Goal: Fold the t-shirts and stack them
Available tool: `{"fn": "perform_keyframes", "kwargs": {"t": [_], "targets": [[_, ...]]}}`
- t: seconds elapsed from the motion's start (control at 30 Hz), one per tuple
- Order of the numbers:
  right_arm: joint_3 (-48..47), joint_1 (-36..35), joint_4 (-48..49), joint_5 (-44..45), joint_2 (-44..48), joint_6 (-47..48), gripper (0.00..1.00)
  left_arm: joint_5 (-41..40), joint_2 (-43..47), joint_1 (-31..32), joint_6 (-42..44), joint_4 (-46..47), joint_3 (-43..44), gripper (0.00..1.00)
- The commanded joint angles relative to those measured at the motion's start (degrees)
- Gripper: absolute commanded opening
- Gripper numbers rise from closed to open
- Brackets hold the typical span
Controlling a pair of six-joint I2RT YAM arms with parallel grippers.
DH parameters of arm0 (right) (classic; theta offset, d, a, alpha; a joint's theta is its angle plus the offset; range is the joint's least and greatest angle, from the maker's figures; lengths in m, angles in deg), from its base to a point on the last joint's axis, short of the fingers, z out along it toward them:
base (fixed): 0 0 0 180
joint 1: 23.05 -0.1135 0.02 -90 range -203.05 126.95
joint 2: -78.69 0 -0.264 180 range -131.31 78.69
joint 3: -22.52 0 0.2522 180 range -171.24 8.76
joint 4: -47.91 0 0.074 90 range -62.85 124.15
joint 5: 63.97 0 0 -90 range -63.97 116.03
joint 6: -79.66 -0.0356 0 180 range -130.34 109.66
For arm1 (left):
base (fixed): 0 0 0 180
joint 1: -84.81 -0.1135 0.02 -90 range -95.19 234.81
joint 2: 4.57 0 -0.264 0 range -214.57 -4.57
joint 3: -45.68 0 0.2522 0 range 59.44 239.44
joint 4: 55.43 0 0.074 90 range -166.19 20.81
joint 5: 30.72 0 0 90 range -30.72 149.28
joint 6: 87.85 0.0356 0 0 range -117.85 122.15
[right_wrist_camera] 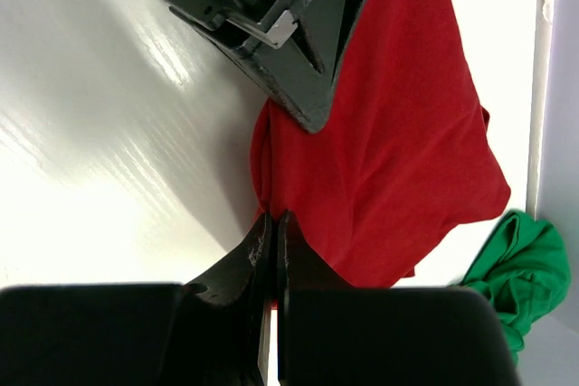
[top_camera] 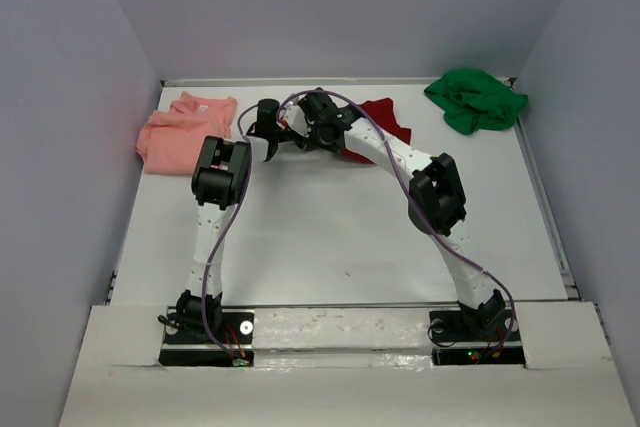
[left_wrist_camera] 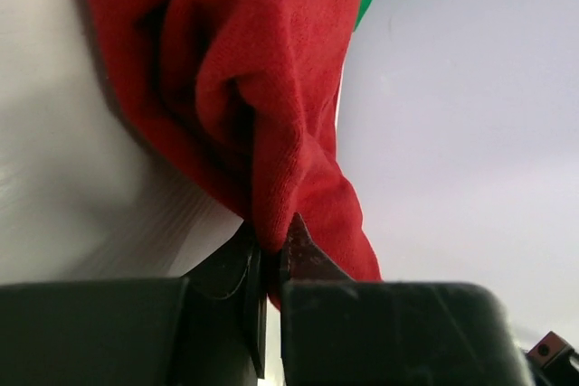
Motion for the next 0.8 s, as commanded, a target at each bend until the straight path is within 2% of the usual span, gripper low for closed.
{"fn": "perform_keyframes", "kwargs": {"t": [0.0,0.2,0.3,0.4,0.43,0.47,0.5,0.77], "targets": [[-0.45,-0.78,-0.39,-0.16,4.47,-0.12,0.0,-0.31,-0.86,-0.27,1.22,-0.62,2.69,0.09],[-0.28,-0.78,-0.65,-0.51,4.38,-0.39,0.0,-0.14,-0.86,-0.09,2.01,-0.79,3.47,0.09],[-0.19,-0.78,-0.74,0.01,4.03,-0.12,0.0,-0.13,-0.6,0.0,3.33,-2.02,4.44,0.0],[-0.19,-0.78,-1.0,0.45,3.76,-0.47,0.4,-0.13,-0.42,0.0,3.51,-2.11,4.62,0.0],[-0.19,-0.78,-1.09,0.28,3.85,-0.56,0.61,-0.13,-0.33,0.0,3.59,-2.11,4.54,0.0],[-0.01,-0.78,-1.0,0.1,4.02,-0.74,0.95,-0.05,-0.25,0.0,3.6,-2.11,4.53,0.0],[0.07,-0.78,-1.0,-0.25,4.2,-0.82,1.0,-0.22,-0.25,0.0,3.77,-2.11,4.45,0.0],[-2.38,-0.78,-1.44,-2.09,5.52,-3.1,1.0,-0.05,0.28,0.08,4.03,-2.2,4.18,0.0]]}}
